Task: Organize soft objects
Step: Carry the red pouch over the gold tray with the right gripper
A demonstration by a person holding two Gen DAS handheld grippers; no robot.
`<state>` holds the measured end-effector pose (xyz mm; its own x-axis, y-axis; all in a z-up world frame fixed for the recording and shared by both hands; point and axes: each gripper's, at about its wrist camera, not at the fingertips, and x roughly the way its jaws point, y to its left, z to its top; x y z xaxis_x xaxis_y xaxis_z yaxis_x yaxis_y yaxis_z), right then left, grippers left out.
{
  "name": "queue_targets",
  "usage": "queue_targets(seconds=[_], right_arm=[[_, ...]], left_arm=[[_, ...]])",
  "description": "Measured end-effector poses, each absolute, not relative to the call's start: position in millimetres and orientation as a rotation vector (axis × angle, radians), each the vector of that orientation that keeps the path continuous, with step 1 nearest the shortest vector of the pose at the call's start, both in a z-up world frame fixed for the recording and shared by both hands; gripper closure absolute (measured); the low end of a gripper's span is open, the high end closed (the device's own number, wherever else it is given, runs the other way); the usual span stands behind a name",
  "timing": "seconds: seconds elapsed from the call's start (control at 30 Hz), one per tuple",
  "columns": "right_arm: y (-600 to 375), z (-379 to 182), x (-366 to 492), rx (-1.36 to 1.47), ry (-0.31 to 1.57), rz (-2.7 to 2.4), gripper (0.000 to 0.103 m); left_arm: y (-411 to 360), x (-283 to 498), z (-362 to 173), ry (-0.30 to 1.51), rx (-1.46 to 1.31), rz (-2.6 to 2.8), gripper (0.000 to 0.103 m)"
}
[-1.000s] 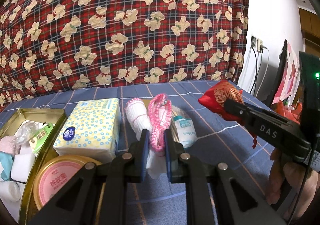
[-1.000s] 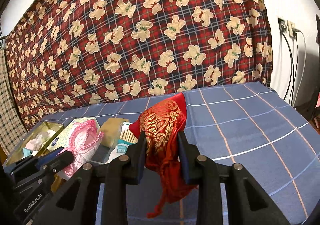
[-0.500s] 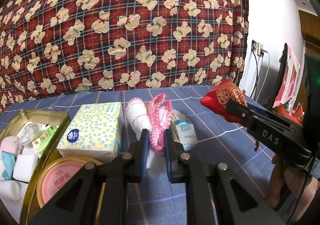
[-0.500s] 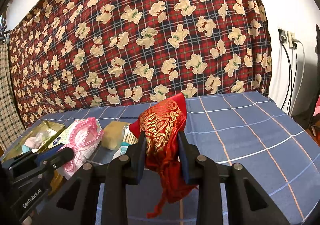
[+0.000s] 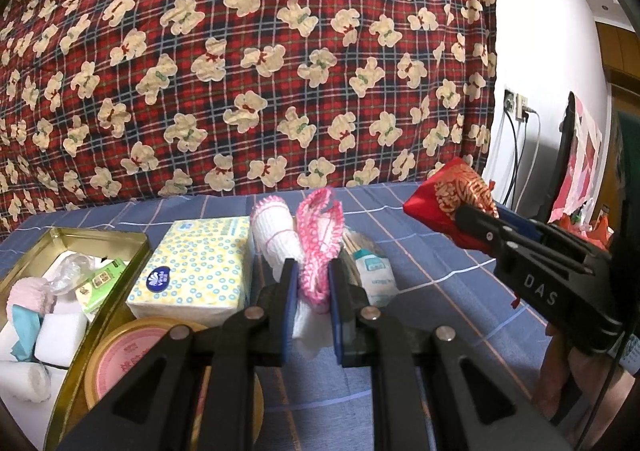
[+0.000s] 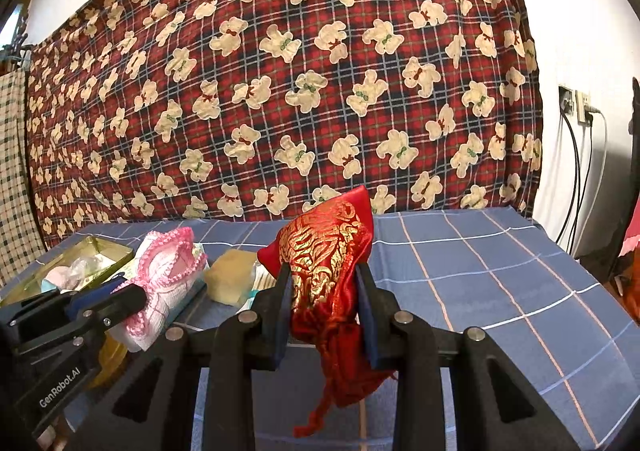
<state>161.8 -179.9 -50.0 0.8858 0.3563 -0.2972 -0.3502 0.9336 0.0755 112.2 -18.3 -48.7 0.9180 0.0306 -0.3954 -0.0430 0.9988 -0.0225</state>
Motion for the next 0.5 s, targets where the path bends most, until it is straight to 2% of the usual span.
queue_targets(seconds=[0.5], right_arm=[[-176.2, -48.2, 153.7, -0.003, 0.282, 0.356, 0.071]], left_arm=[[-10.9, 108.4, -48.0, 0.393, -0.052, 0.051, 0.091]])
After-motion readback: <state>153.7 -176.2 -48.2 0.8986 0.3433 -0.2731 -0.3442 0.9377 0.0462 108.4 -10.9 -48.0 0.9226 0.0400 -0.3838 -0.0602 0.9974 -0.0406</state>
